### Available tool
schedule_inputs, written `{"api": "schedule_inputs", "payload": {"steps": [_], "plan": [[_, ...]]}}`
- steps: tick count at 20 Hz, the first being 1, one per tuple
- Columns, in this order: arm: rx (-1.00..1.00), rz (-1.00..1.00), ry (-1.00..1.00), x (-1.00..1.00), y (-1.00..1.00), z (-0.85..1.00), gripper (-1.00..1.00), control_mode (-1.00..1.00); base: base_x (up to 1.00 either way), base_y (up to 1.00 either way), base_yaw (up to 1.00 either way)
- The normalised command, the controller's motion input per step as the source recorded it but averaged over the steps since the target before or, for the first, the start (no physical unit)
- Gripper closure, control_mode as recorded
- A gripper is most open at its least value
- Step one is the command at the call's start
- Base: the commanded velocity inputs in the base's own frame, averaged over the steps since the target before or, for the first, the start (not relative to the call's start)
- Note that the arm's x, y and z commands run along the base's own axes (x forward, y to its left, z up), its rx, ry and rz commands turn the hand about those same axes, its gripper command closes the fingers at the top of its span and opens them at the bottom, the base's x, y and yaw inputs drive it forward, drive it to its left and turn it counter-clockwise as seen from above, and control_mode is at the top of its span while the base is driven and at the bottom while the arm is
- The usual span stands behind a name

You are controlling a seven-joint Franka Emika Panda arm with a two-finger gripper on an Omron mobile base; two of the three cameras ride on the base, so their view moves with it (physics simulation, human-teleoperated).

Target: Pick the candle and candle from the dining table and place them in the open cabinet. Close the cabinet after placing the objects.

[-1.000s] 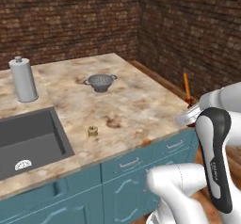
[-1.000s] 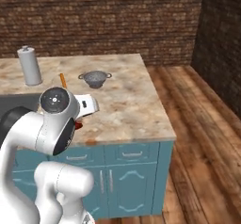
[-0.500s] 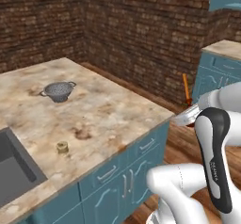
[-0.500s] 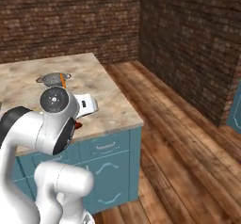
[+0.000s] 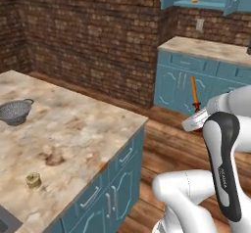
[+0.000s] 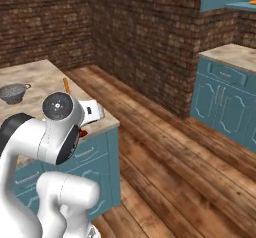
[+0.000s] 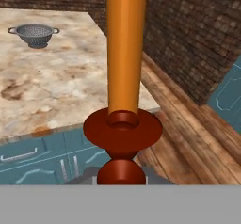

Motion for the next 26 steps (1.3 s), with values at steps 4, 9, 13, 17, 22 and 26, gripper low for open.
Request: {"api": "schedule_inputs", "payload": {"steps": [4, 9, 13, 17, 22, 26], "plan": [[0.00, 0.00, 0.00, 0.00, 0.00, 0.00, 1.00, 1.00, 0.16, -0.09, -0.40], [0.00, 0.00, 0.00, 0.00, 0.00, 0.00, 1.00, 1.00, 0.41, -0.10, -0.35], [0.00, 0.00, 0.00, 0.00, 0.00, 0.00, 1.00, 1.00, 0.48, -0.16, -0.32], [0.00, 0.00, 0.00, 0.00, 0.00, 0.00, 1.00, 1.00, 0.56, -0.10, -0.30], [0.00, 0.00, 0.00, 0.00, 0.00, 0.00, 1.00, 1.00, 0.74, 0.00, -0.25], [0.00, 0.00, 0.00, 0.00, 0.00, 0.00, 1.00, 1.00, 0.80, 0.00, -0.22]]}}
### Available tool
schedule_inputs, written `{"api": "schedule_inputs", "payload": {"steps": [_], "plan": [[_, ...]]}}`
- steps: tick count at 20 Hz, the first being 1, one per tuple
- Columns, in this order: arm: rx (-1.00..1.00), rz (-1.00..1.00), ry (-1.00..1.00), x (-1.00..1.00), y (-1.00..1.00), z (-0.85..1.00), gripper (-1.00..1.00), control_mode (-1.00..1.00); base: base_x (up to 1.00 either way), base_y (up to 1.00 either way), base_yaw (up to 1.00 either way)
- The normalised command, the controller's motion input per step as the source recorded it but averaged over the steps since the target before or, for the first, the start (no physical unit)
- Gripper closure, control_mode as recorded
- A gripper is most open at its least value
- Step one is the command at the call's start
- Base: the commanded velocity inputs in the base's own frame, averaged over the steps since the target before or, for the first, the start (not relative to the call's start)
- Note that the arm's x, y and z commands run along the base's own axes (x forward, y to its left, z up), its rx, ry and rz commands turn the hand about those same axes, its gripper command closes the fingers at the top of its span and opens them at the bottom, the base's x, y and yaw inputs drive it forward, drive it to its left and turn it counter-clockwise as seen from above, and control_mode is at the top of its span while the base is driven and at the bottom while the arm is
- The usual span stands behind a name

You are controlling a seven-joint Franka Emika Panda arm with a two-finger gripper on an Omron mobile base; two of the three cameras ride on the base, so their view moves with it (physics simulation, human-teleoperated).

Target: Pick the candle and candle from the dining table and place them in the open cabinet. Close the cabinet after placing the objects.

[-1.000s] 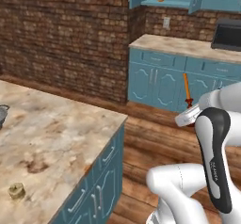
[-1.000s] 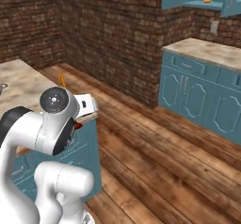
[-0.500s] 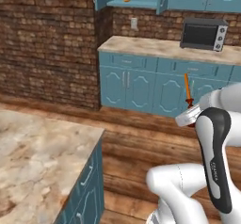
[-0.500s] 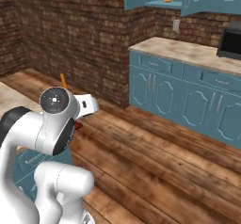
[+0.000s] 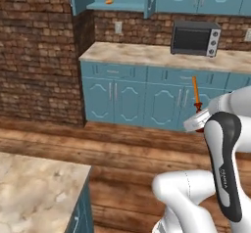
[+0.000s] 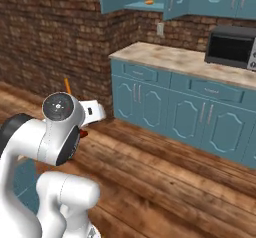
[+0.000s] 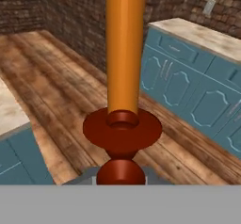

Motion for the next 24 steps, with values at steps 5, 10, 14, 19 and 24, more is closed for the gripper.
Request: {"api": "schedule_inputs", "payload": {"steps": [5, 10, 14, 19, 24], "plan": [[0.00, 0.00, 0.00, 0.00, 0.00, 0.00, 1.00, 1.00, 0.81, 0.05, -0.20], [0.00, 0.00, 0.00, 0.00, 0.00, 0.00, 1.00, 1.00, 0.77, 0.17, -0.20], [0.00, 0.00, 0.00, 0.00, 0.00, 0.00, 1.00, 1.00, 0.74, 0.43, -0.25], [0.00, 0.00, 0.00, 0.00, 0.00, 0.00, 1.00, 1.00, 0.77, 0.47, -0.22], [0.00, 0.00, 0.00, 0.00, 0.00, 0.00, 1.00, 1.00, 0.77, 0.43, -0.16]]}}
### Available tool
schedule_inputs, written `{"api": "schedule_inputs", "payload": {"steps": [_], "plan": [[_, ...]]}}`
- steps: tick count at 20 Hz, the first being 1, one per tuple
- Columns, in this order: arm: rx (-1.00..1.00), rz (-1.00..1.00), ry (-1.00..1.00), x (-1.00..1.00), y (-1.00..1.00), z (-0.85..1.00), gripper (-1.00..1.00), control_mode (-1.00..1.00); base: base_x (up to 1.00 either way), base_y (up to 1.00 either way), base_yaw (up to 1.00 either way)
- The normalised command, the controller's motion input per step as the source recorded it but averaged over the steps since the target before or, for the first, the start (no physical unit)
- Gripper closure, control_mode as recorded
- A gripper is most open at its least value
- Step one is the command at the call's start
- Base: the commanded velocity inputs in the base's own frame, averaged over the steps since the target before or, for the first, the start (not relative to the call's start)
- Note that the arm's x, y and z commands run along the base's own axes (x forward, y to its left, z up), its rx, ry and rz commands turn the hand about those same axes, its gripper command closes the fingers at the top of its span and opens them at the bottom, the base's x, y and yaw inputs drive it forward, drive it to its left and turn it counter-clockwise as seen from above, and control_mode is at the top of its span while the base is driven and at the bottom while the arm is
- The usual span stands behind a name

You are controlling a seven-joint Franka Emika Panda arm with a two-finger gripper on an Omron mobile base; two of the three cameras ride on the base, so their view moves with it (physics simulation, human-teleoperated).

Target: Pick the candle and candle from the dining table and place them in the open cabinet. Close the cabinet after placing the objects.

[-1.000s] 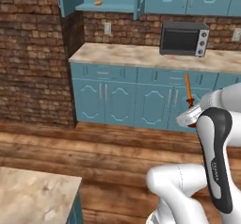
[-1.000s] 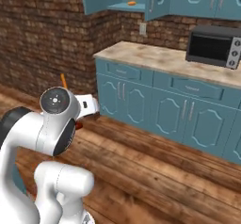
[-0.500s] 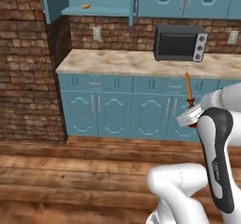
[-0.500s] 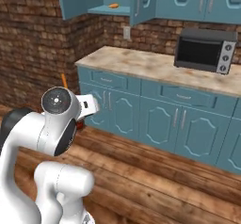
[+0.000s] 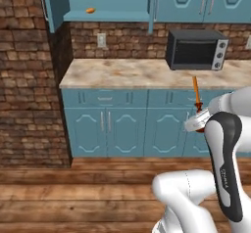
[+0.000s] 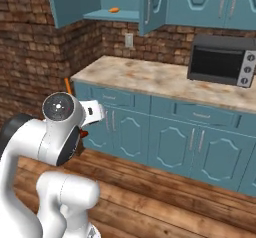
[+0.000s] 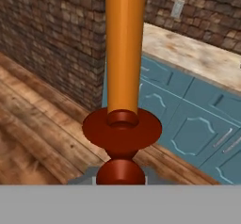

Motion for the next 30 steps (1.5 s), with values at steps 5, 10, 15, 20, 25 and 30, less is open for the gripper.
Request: {"api": "schedule_inputs", "payload": {"steps": [5, 10, 15, 20, 25, 30], "plan": [[0.00, 0.00, 0.00, 0.00, 0.00, 0.00, 1.00, 1.00, 0.77, 0.42, -0.14], [0.00, 0.00, 0.00, 0.00, 0.00, 0.00, 1.00, 1.00, 0.79, 0.44, -0.15], [0.00, 0.00, 0.00, 0.00, 0.00, 0.00, 1.00, 1.00, 1.00, 0.15, -0.01], [0.00, 0.00, 0.00, 0.00, 0.00, 0.00, 1.00, 1.00, 0.94, 0.01, 0.18], [0.00, 0.00, 0.00, 0.00, 0.00, 0.00, 1.00, 1.00, 0.79, 0.26, 0.15], [0.00, 0.00, 0.00, 0.00, 0.00, 0.00, 1.00, 1.00, 0.79, 0.56, 0.02]]}}
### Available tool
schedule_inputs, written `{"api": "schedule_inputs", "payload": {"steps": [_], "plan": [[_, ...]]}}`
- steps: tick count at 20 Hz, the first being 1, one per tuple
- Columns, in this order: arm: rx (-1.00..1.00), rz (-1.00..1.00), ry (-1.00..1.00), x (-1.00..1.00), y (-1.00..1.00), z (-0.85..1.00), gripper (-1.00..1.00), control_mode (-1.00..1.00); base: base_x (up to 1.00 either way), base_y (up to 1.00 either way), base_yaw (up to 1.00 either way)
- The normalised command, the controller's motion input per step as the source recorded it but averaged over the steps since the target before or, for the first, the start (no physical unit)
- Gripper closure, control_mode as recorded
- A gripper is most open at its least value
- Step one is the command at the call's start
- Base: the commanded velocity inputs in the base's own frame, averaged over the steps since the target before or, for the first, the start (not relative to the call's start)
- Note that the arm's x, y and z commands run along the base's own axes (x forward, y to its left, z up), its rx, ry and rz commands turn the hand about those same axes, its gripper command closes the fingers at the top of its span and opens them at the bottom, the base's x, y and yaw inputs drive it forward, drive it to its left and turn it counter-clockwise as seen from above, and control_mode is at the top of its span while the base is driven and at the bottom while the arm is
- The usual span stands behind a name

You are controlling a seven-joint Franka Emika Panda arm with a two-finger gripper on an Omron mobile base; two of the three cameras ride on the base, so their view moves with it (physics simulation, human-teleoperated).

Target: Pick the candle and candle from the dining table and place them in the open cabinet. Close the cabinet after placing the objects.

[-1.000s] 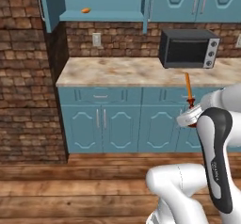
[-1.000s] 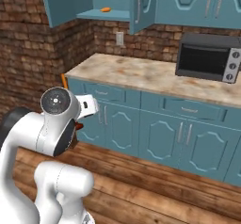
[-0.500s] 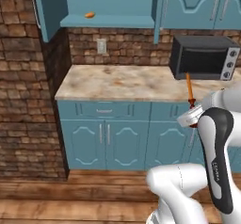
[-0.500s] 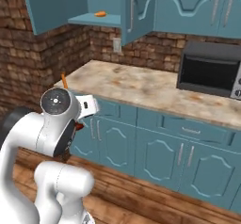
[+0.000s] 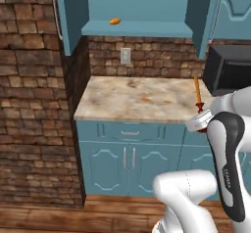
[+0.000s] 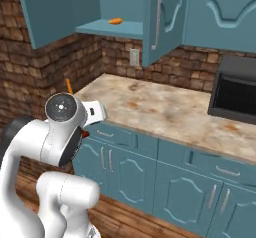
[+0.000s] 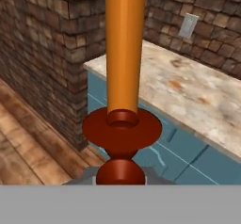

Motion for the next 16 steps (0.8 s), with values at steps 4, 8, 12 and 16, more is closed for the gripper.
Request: {"api": "schedule_inputs", "payload": {"steps": [4, 8, 12, 16], "plan": [[0.00, 0.00, 0.00, 0.00, 0.00, 0.00, 1.00, 1.00, 0.67, 0.38, 0.00], [0.00, 0.00, 0.00, 0.00, 0.00, 0.00, 1.00, 1.00, 0.62, 0.24, -0.02], [0.00, 0.00, 0.00, 0.00, 0.00, 0.00, 1.00, 1.00, 0.64, 0.30, -0.03], [0.00, 0.00, 0.00, 0.00, 0.00, 0.00, 1.00, 1.00, 0.53, 0.29, -0.11]]}}
